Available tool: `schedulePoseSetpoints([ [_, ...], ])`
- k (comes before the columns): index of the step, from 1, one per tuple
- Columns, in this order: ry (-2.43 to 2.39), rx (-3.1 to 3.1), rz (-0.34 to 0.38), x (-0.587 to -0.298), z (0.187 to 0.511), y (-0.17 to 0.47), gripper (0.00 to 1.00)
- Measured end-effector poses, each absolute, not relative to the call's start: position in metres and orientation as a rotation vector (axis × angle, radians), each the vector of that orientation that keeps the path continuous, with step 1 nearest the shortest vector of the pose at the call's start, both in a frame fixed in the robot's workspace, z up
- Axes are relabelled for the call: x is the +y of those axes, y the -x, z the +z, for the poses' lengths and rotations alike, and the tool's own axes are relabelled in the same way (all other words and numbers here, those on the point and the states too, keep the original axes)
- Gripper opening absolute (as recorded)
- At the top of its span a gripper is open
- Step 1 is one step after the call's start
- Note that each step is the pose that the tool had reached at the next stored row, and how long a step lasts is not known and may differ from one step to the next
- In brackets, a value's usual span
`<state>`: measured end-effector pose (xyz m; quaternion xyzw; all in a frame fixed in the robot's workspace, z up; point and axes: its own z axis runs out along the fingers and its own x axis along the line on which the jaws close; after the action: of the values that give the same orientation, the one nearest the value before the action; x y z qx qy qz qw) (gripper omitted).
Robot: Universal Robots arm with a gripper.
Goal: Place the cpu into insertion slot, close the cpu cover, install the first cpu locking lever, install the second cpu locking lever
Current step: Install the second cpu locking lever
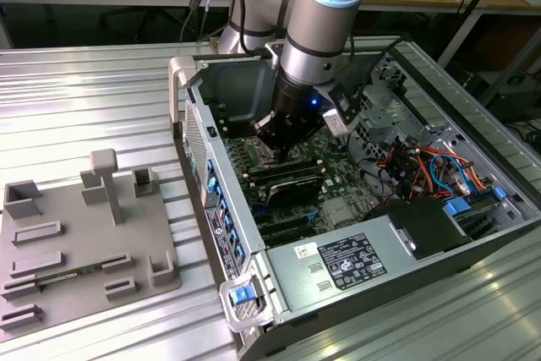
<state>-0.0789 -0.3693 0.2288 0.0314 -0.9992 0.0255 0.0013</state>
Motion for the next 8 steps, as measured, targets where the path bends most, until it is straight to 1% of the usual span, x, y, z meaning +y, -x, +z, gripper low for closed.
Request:
schedulePoseSetpoints([
  [8,-0.098,-3.137,0.069,-0.365,0.2254,0.0791,0.11],
])
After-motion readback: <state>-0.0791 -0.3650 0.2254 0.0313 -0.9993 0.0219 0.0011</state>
